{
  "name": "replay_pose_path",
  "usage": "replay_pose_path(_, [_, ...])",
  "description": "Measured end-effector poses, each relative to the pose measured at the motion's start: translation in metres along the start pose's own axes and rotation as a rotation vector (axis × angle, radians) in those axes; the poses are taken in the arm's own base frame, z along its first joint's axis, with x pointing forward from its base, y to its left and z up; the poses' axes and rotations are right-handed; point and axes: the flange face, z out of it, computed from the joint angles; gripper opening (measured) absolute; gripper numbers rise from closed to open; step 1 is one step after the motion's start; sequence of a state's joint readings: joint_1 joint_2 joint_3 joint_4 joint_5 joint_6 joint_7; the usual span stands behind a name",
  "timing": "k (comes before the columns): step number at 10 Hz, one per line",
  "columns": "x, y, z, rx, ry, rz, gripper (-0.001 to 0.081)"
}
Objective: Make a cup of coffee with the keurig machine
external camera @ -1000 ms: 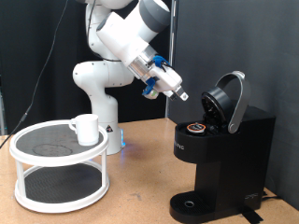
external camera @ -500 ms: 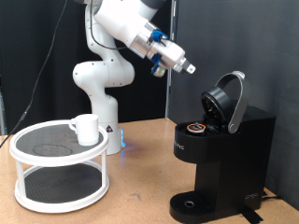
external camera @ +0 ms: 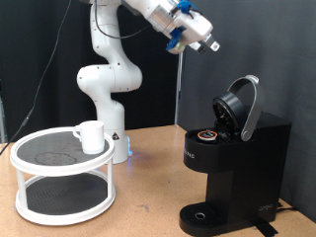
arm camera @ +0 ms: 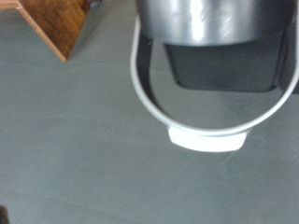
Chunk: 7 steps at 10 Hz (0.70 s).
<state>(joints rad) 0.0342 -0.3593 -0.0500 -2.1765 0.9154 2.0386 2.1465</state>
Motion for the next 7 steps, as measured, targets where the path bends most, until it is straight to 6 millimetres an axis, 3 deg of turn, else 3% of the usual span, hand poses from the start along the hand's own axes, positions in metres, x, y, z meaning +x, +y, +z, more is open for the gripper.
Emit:
replay_pose_path(4, [-0.007,-0.001,0.008,-0.007,0.002,0.015,0.0734])
replay_pose_path(7, [-0.028,0.012,0.04,0.004,0.069,0.05,0.0734])
